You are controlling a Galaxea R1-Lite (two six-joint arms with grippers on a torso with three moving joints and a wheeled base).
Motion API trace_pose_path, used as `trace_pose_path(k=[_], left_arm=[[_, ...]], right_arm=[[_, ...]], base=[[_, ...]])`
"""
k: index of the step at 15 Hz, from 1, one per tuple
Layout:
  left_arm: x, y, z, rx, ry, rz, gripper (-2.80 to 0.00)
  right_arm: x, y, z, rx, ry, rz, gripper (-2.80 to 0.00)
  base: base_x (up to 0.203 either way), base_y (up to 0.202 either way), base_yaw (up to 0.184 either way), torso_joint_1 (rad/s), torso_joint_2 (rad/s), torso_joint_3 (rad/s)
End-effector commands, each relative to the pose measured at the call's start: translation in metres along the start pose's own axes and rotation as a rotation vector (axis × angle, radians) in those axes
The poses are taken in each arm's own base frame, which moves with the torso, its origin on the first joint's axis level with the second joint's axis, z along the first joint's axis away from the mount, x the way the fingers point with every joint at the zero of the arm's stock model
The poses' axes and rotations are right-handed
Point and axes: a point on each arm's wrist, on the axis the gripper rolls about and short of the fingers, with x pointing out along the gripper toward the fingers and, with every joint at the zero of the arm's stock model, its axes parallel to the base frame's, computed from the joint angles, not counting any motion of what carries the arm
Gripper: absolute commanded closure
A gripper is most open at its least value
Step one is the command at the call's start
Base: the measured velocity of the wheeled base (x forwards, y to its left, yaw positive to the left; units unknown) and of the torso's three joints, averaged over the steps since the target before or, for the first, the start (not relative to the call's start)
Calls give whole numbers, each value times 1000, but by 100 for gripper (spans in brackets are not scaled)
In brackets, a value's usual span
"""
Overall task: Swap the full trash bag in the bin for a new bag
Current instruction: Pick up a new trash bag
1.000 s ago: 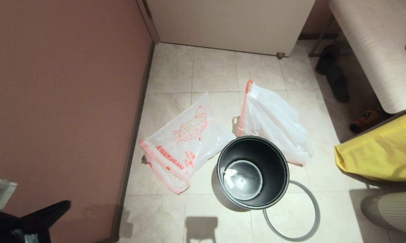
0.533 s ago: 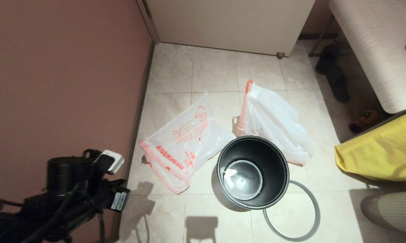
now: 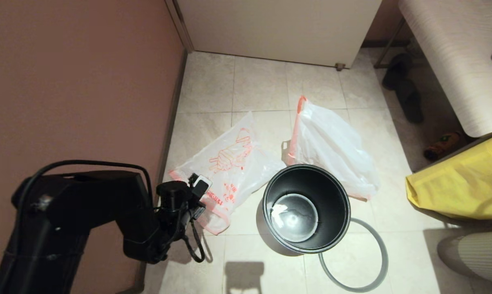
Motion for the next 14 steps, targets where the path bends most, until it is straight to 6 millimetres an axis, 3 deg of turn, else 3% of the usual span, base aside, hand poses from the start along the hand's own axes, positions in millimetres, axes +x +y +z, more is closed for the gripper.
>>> trace_pose_path(k=[1,4,7,8,14], left_arm=[[28,-37,-9,99,21,-59,0],[38,-62,-22,149,69,-124,0],[23,-88,-26,194,83,-206,0],[24,-89,-25,196,87,-213,-280],[55,-87,-17,224,158,-243,-280]], right_arm=[[0,0,0,0,1,0,0],[0,0,0,0,1,0,0],[0,0,0,0,1,0,0],[0,0,0,0,1,0,0],[0,0,0,0,1,0,0]], base=[[0,0,0,0,0,0],[0,0,0,0,0,0],[0,0,0,0,0,0],[0,0,0,0,0,0],[0,0,0,0,0,0]])
